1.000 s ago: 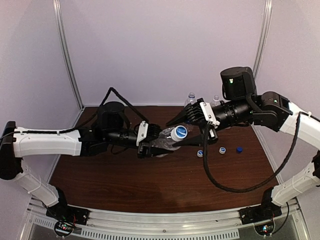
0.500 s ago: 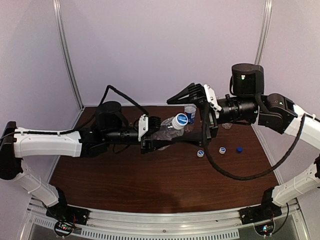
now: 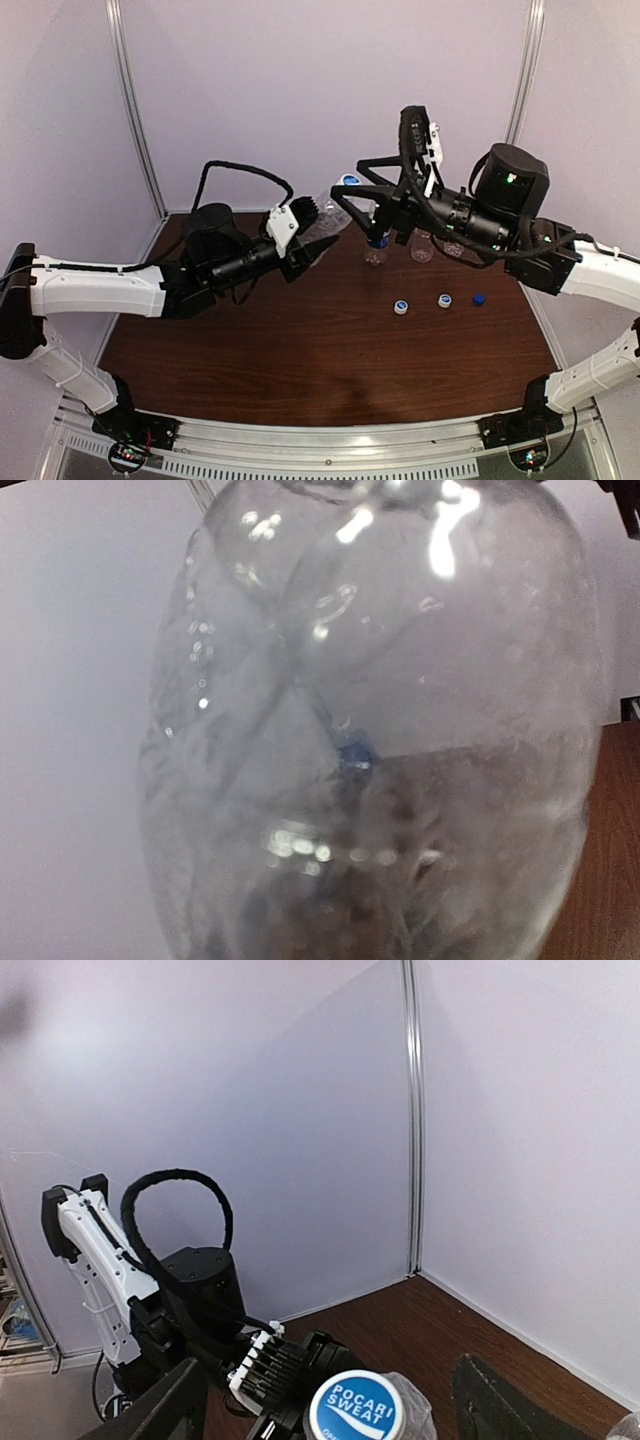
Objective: Unscrew the bottle caps
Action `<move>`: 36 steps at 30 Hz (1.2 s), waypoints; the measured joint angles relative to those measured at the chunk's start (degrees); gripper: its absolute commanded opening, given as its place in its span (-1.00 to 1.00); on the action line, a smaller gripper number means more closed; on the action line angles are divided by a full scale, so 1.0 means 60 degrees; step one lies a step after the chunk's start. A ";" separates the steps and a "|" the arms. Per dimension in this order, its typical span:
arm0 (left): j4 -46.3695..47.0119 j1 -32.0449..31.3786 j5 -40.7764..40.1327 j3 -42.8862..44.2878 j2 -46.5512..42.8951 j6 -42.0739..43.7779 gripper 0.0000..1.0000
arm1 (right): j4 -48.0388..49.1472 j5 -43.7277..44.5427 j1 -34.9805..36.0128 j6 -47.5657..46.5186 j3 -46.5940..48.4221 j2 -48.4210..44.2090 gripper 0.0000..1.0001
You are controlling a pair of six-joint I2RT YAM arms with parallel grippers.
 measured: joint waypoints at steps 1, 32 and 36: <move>0.0051 0.0000 -0.0189 0.0000 0.0007 -0.0007 -0.16 | 0.0051 0.0284 0.0102 0.0120 0.0000 0.0102 0.69; -0.0903 0.0000 0.0889 -0.0007 -0.0397 0.1333 -0.21 | -0.3887 -0.0714 0.0160 -0.3949 0.1636 0.0302 -1.00; -0.2189 -0.0189 0.2138 0.0000 -0.0586 0.2058 -0.22 | -0.5763 -0.2382 0.0160 -0.6200 0.1606 -0.0204 -1.00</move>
